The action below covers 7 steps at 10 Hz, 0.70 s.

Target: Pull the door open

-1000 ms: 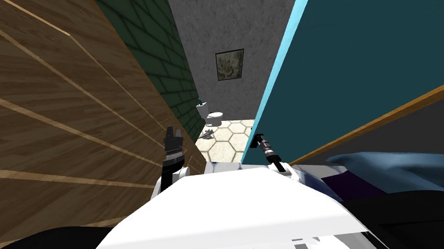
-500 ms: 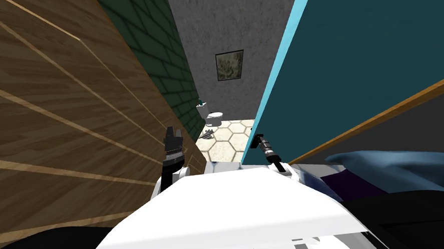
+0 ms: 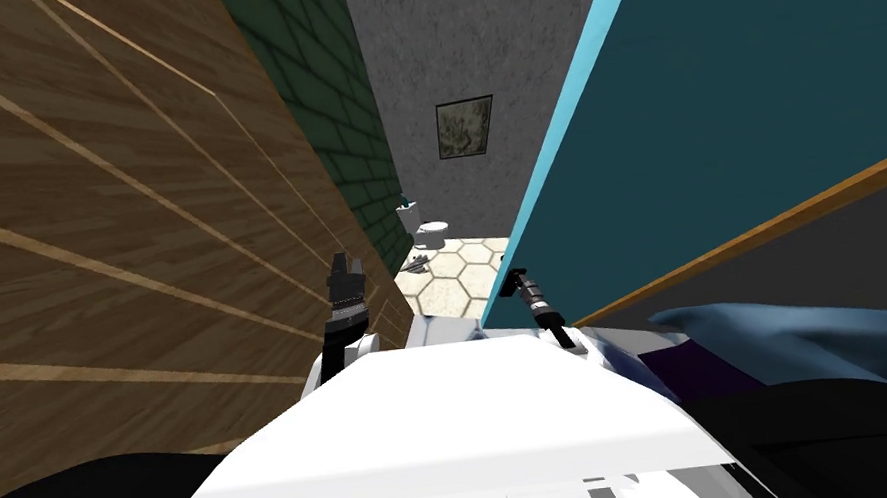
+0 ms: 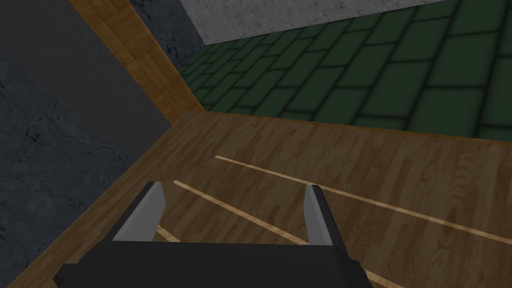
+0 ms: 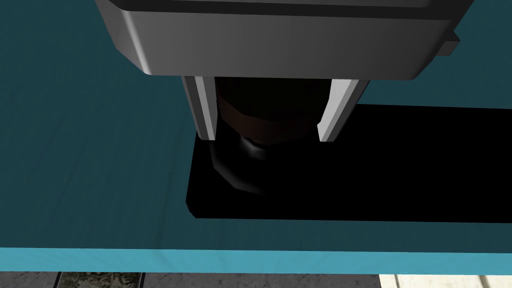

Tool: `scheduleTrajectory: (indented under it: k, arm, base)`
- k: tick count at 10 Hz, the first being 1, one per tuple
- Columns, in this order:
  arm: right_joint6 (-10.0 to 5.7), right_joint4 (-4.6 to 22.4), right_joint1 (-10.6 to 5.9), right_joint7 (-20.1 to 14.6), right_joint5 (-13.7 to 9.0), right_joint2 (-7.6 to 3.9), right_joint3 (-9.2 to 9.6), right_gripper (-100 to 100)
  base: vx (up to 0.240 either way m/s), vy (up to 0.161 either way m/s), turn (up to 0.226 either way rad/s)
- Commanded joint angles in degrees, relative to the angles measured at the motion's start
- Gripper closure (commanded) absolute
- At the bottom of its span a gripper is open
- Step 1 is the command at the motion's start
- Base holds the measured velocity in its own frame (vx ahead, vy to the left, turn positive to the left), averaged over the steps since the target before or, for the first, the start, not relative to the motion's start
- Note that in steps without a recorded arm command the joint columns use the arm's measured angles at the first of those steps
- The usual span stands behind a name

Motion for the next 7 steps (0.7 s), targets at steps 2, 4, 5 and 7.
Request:
scheduleTrajectory:
  k: [2, 4, 5, 7]
  arm:
    - [-2.17, -0.3, 1.82, -1.6, 0.6, -1.21, 1.25, 100]
    - [-3.52, -0.7, 2.91, -2.7, 0.9, -2.13, 2.00, 100]
    - [-4.27, -1.0, 3.52, -3.3, 1.1, -2.64, 2.42, 100]
    - [-5.10, -0.5, 3.90, -3.7, 1.3, -3.04, 2.40, 100]
  base:
    - [-0.217, -0.094, 0.100]
    - [-0.196, -0.084, 0.109]
    - [-0.235, -0.076, 0.106]
    - [-0.121, -0.040, 0.068]
